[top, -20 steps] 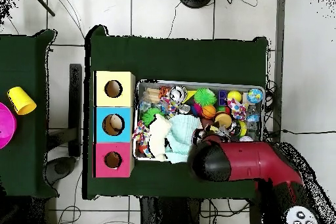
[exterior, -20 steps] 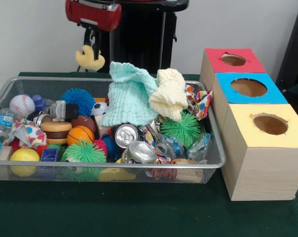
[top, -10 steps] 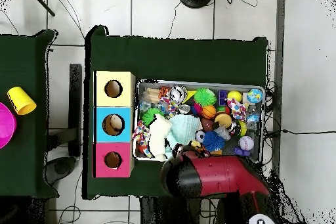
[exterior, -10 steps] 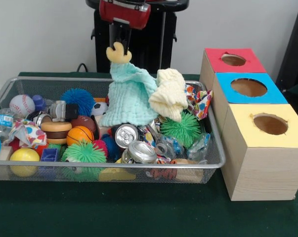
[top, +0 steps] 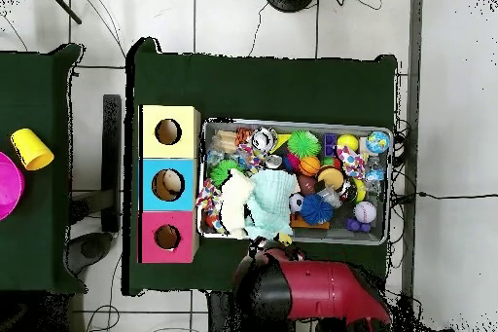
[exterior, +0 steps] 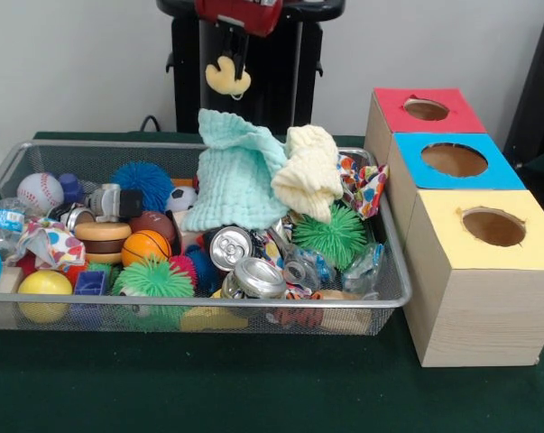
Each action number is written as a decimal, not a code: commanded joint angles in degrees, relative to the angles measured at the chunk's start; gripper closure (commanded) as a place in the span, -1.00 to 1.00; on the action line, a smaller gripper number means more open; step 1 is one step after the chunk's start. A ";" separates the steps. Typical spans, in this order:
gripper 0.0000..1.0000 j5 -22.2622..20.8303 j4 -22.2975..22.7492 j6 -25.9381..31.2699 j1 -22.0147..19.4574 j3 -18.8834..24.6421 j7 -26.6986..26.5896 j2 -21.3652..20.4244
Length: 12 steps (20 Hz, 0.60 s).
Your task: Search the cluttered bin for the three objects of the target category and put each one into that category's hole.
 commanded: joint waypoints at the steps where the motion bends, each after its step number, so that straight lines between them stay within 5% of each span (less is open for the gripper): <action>1: 1.00 5.80 4.57 -0.67 1.73 -2.92 12.85 -2.16; 12: 1.00 13.17 5.16 0.55 10.16 -6.97 15.49 -3.14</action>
